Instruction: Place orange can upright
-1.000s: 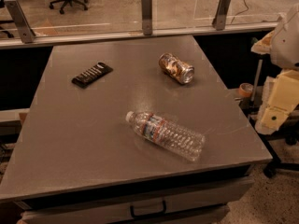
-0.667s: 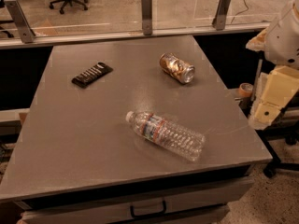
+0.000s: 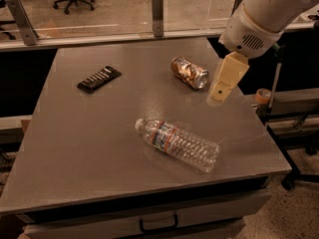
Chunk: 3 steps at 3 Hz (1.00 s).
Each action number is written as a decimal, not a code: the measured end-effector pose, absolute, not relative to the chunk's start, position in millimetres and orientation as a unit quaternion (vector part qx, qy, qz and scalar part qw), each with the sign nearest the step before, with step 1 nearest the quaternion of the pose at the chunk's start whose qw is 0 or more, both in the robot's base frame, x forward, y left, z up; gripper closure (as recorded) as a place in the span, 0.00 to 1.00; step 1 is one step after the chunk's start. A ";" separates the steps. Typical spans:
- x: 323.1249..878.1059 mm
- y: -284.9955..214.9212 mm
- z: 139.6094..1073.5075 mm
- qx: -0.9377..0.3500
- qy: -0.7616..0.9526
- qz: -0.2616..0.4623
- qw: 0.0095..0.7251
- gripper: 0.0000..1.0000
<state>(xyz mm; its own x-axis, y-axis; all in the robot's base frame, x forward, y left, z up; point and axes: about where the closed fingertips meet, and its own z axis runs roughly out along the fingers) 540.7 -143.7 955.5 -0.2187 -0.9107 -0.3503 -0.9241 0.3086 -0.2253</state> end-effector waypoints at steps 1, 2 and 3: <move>589.6 -111.2 947.0 -0.561 0.793 0.027 0.234 0.00; 633.7 -87.8 933.7 -0.521 0.818 0.043 0.240 0.00; 670.8 -76.9 910.1 -0.469 0.850 0.059 0.233 0.00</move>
Offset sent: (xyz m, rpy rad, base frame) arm 0.1466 0.0820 -0.0364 0.1675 0.0333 -0.2591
